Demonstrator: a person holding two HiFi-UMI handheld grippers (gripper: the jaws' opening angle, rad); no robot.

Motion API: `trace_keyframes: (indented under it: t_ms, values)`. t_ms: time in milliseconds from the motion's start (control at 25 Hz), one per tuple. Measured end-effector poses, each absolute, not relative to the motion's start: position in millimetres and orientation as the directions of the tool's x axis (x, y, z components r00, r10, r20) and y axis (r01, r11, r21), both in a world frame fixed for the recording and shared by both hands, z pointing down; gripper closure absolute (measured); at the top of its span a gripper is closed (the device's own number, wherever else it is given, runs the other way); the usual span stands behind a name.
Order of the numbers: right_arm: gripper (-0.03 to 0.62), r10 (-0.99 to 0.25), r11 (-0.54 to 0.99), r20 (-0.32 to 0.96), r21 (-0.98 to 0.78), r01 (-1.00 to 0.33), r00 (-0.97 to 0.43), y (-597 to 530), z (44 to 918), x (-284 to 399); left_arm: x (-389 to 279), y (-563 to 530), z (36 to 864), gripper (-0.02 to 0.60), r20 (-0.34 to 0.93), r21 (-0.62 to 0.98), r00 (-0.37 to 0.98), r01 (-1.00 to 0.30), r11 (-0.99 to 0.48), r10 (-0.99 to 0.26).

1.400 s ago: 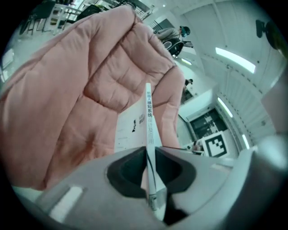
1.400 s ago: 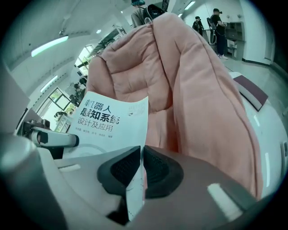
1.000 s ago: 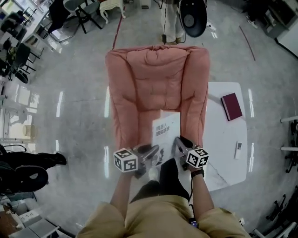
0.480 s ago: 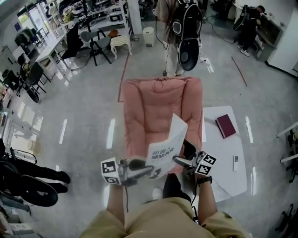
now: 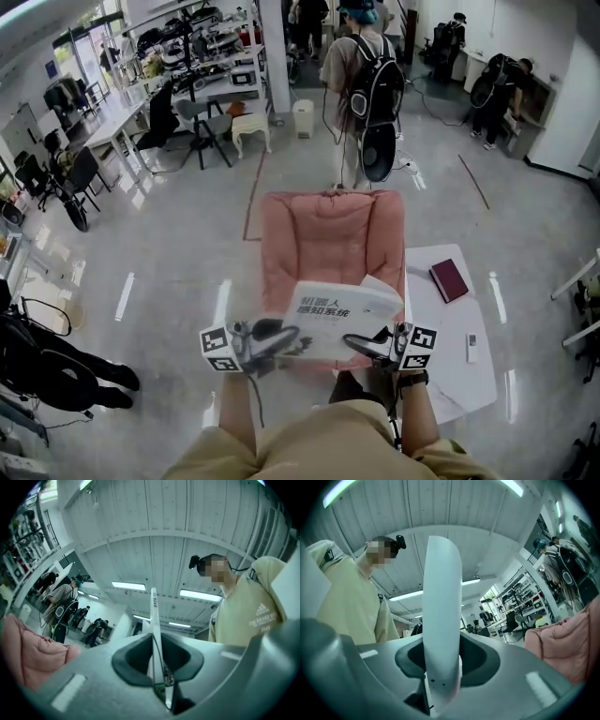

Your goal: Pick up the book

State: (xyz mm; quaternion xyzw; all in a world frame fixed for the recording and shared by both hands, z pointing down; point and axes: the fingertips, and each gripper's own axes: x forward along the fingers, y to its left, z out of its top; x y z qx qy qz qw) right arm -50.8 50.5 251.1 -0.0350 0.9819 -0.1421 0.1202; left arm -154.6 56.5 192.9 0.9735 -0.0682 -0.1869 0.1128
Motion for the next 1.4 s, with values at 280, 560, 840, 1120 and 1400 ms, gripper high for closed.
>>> trace_keyframes:
  t_ms: [280, 560, 840, 1120, 1400]
  values:
    - [0.533, -0.250, 0.963, -0.161, -0.146, -0.227, -0.955, 65, 223, -54, -151, 58, 183, 0.534, -0.371, 0.217, 0.844, -0.327, -0.920, -0.388]
    - [0.539, -0.513, 0.858, -0.136, -0.078, -0.507, -0.847, 66, 210, -55, -147, 65, 178, 0.531, -0.361, 0.187, 0.668, -0.631, -0.753, -0.650]
    - [0.533, -0.727, 0.686, -0.020, -0.072, -0.724, -0.686, 42, 234, -62, -149, 41, 209, 0.500, -0.234, 0.114, 0.435, -0.876, -0.468, -0.870]
    - [0.531, -0.797, 0.603, 0.015, -0.038, -0.797, -0.604, 40, 247, -57, -141, 36, 225, 0.491, -0.187, 0.072, 0.449, -0.881, -0.468, -0.874]
    - [0.528, -0.836, 0.545, 0.054, -0.041, -0.837, -0.547, 46, 252, -49, -134, 40, 236, 0.488, -0.155, 0.120, 0.491, -0.852, -0.510, -0.857]
